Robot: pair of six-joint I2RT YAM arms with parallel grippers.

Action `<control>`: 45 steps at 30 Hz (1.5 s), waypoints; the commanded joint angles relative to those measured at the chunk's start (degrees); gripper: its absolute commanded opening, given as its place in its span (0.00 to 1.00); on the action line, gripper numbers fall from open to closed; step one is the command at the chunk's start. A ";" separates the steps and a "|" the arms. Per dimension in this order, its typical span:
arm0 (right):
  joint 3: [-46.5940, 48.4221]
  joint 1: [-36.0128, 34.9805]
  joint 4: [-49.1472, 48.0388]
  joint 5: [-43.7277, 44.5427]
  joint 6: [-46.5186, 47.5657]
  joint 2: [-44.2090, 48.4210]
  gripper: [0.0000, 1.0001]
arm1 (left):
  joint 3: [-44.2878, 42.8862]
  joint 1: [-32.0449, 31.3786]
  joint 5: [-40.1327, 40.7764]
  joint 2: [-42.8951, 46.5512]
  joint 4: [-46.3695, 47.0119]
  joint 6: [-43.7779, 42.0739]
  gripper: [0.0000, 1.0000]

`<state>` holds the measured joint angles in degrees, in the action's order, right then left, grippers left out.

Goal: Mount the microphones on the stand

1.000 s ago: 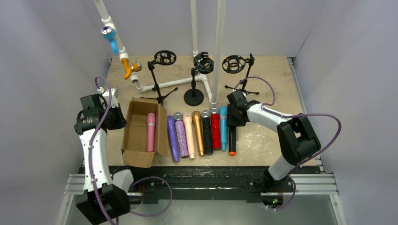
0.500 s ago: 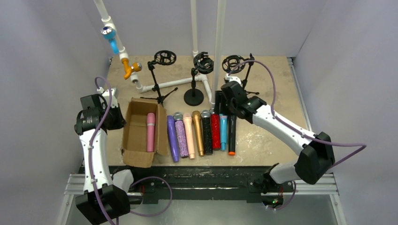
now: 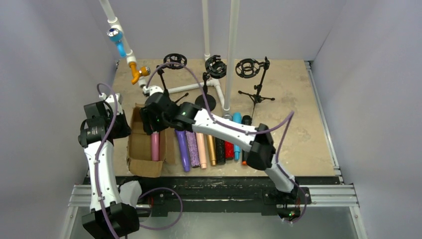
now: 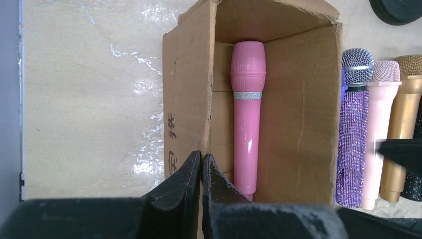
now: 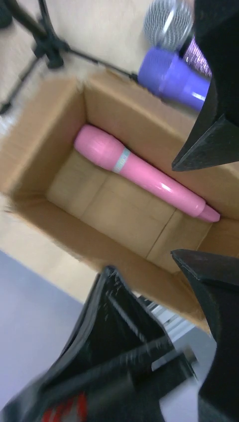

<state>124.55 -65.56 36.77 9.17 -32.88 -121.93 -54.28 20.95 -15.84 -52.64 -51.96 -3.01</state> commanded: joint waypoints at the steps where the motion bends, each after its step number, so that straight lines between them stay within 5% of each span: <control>1: 9.69 -0.66 9.74 -2.30 1.99 -7.95 0.63 | -3.07 -0.06 1.19 2.37 1.88 2.39 0.00; 28: 11.62 1.58 5.53 -8.98 1.14 -25.73 0.63 | -2.12 -0.86 -15.32 3.15 1.67 6.15 0.00; 36: 7.55 1.64 -4.33 -14.53 -0.25 -23.14 0.45 | -1.68 -0.82 -13.07 2.63 1.22 3.79 0.00; 45: -3.75 5.46 -18.92 -18.76 -2.80 -5.55 0.12 | -3.46 -0.87 4.03 1.84 3.05 -2.88 0.00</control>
<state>123.68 -62.72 27.49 -6.20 -34.22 -138.15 -55.07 20.16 -20.45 -50.46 -52.01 -1.58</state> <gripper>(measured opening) 0.224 0.020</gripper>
